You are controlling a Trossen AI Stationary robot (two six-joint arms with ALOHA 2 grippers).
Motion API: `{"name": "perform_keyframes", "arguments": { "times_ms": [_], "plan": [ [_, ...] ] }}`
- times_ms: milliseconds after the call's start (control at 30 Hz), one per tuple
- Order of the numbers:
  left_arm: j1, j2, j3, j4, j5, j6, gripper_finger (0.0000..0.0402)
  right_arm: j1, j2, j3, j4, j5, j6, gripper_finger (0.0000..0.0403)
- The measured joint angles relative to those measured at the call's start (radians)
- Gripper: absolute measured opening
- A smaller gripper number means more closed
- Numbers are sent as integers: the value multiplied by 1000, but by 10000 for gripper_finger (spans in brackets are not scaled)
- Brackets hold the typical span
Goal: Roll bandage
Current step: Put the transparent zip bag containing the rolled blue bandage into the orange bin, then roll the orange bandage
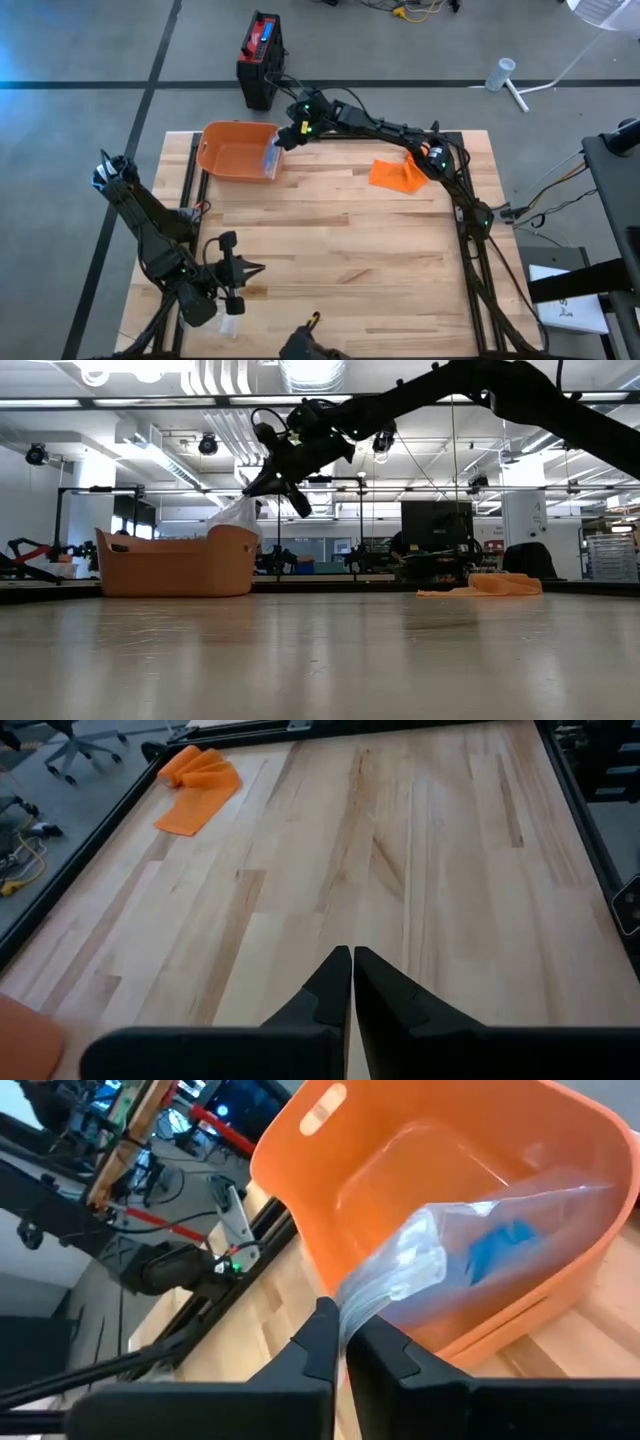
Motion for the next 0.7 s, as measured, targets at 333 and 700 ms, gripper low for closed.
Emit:
{"name": "perform_keyframes", "arguments": {
  "times_ms": [333,700],
  "plan": [
    [0,0,0,-1,1,0,8,-24,0,0,-104,91,-9,109],
    [0,0,0,-1,-3,13,6,10,-114,11,-297,142,-312,182]
  ]
}}
